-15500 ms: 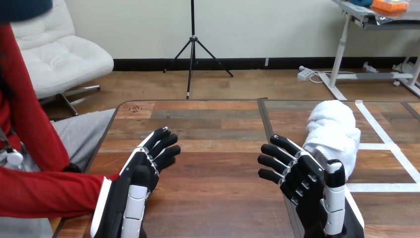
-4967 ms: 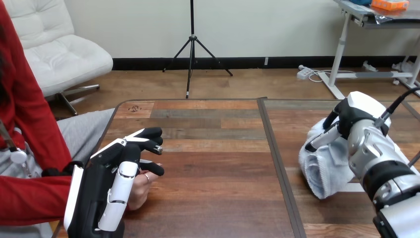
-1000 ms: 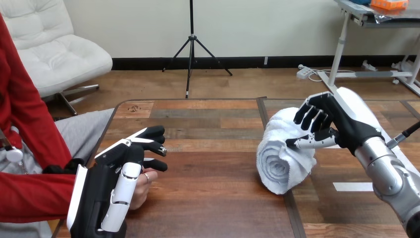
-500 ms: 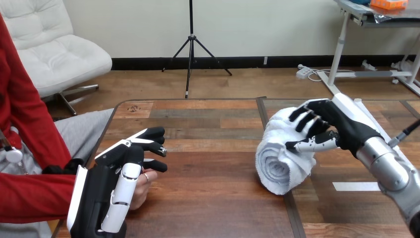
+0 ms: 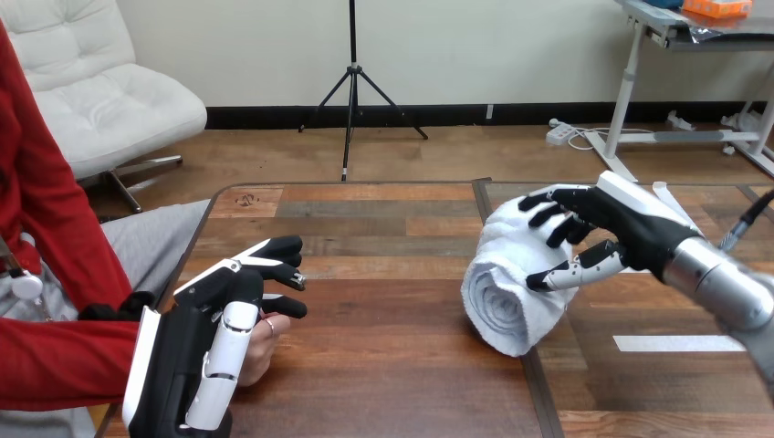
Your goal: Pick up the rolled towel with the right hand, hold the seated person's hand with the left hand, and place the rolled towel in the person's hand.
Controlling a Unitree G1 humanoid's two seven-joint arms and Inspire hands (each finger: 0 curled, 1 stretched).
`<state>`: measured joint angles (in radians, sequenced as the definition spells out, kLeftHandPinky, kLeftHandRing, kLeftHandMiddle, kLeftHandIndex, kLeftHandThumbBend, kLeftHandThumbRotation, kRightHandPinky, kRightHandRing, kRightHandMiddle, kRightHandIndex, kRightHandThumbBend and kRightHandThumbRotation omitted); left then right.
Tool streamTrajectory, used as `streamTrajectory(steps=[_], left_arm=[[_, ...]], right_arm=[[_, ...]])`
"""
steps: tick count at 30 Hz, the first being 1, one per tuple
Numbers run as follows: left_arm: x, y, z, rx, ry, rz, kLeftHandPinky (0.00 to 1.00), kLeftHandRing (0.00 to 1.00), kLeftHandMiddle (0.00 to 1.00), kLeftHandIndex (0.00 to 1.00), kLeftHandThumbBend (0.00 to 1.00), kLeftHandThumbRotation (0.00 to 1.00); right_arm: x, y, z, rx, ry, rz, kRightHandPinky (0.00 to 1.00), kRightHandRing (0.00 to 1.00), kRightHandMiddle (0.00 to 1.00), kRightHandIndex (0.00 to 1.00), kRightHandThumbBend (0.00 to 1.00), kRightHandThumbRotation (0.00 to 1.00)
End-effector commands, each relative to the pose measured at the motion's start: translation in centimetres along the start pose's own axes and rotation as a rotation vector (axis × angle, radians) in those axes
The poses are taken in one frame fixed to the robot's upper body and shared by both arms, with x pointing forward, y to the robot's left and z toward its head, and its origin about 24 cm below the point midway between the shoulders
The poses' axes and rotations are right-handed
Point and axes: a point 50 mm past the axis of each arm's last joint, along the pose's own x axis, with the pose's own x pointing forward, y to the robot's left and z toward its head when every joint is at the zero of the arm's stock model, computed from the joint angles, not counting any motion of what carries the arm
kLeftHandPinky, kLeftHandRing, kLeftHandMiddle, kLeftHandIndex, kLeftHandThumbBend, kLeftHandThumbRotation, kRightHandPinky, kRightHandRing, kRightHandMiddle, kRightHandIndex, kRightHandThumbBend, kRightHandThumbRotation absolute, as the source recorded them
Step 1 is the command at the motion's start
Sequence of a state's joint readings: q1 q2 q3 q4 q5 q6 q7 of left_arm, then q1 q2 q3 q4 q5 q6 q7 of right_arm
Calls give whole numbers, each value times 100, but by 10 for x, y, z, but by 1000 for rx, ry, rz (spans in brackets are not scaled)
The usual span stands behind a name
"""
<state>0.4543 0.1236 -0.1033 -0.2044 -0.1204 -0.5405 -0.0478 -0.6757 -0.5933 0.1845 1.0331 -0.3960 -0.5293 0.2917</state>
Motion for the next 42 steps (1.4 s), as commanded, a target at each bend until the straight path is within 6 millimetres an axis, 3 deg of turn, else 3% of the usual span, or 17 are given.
streamTrajectory(steps=[1,8,17,19,26,28,37,42], left_arm=[[8,-4,11,-40,-79,28,54,76,76,49,54,85],[8,-5,10,-50,-73,26,54,77,76,49,52,84],[8,-6,9,-38,-73,24,54,78,77,50,50,84],[8,-6,9,-27,-76,22,55,78,77,50,50,85],[7,-6,9,-32,-68,32,55,78,77,50,49,86],[7,-6,9,-29,-65,34,55,78,77,50,49,86],[6,-6,8,-18,-66,34,56,79,77,50,48,86],[6,-5,7,-11,-66,39,56,79,77,50,49,87]], right_arm=[[4,-54,29,-83,-90,-115,75,87,89,88,79,14],[2,-67,35,-117,-116,-102,75,88,91,89,72,16],[-1,-79,43,-127,-180,-99,67,84,89,89,62,38],[-1,-82,44,-136,-182,-100,66,84,89,89,65,49],[-3,-95,51,-136,-186,-118,66,83,88,89,74,66],[-4,-98,52,-131,-183,-121,67,83,87,88,80,73],[-7,-110,58,-129,-221,-159,73,85,86,86,96,92],[-9,-115,63,-139,-253,-189,75,84,85,85,99,97]])
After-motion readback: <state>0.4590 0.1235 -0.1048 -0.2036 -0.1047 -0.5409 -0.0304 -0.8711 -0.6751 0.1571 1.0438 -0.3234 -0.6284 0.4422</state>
